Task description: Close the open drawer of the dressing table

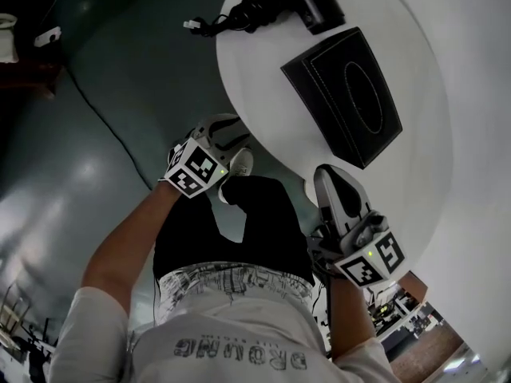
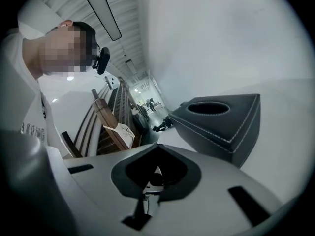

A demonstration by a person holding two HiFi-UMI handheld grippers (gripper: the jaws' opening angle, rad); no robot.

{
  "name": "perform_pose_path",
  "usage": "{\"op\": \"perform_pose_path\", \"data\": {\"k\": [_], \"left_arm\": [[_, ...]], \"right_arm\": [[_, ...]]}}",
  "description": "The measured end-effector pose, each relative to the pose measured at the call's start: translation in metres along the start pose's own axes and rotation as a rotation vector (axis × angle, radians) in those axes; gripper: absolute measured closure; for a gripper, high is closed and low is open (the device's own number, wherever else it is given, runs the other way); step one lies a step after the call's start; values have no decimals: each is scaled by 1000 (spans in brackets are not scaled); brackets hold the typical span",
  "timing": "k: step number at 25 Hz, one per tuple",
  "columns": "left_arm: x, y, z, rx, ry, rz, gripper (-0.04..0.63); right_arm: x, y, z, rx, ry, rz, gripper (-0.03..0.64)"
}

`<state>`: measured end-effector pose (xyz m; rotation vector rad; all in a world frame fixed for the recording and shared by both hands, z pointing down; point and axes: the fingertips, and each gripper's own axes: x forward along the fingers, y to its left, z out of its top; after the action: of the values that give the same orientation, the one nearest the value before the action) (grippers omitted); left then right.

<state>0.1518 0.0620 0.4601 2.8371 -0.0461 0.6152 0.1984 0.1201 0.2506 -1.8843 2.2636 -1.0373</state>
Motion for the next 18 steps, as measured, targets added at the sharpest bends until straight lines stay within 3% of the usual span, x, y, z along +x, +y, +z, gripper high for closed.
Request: {"op": "perform_pose_path", "data": {"k": [6,18], "left_arm": [[-57,-2,33,3,-37,65,433],[-162,-3,155,63,-202,201,433]], "right_arm": [[-7,27,19,-18,-14,24,609],[-27,75,63,-59,-73,55,609]]}}
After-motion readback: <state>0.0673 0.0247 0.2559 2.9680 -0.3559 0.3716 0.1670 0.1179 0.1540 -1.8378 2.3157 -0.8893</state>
